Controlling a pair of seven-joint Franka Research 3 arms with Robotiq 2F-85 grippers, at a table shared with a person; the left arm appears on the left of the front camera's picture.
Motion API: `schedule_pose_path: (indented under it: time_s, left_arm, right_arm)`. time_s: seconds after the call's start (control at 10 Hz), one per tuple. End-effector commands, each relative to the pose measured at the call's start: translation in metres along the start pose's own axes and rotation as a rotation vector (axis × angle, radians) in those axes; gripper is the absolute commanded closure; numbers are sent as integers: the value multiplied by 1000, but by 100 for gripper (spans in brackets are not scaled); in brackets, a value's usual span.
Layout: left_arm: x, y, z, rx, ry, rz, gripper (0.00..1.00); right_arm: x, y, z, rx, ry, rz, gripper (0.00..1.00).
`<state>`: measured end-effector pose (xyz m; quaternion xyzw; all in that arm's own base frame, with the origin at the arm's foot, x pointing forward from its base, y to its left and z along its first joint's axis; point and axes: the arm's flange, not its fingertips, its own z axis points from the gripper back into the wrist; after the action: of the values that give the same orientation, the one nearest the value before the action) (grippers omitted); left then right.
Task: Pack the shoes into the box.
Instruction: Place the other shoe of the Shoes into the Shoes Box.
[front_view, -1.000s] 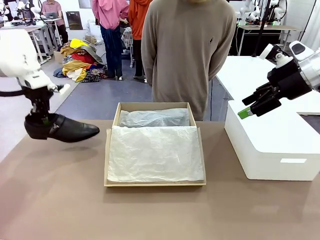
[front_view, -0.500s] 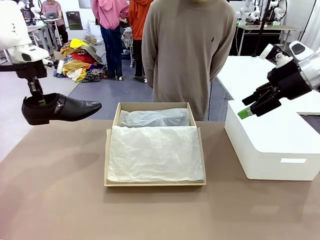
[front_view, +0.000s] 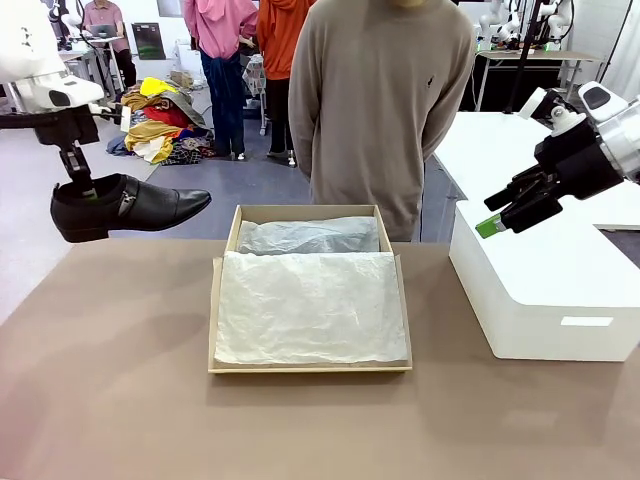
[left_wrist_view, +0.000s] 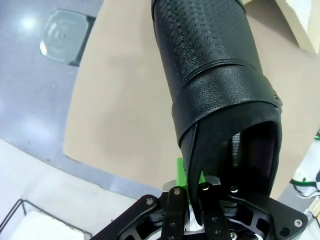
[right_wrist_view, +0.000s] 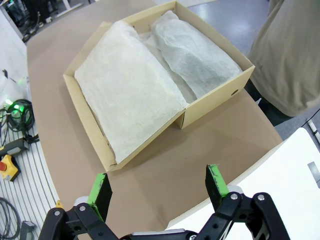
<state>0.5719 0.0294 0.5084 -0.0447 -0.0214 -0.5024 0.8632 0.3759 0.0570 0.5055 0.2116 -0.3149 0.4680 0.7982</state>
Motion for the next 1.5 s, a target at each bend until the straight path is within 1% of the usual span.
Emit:
schedule_pose_path:
  time_s: [0.0,0.3,0.4,0.5,0.6,0.7,0.9,1.1,1.4]
  left_arm:
    - [-3,5,-4,-7,-6,2,100]
    - [0,4,-10,-15,7,3,100]
    - [6,-2,-1,39,12,187,100]
    - [11,-5,3,74,25,344,100]
    - [17,-8,7,83,22,450,100]
    - [26,-14,12,83,-2,528,100]
    - [39,-23,20,97,-6,678,100]
    - [60,-40,27,130,-21,819,100]
    - [75,-57,35,153,-37,947,100]
  right_arm:
    - [1,-4,-2,9,-32,25,0]
    - [1,-4,-2,9,-32,25,0]
    - [1,-4,-2,9,-32,25,0]
    - [1,-4,-2,9,-32,25,0]
    - [1,-4,-2,9,-32,25,0]
    - [1,-4,-2,9,-32,25,0]
    - [1,-4,-2,9,-32,25,0]
    - [1,-4,-2,9,-32,25,0]
    - [1,-4,-2,9,-32,25,0]
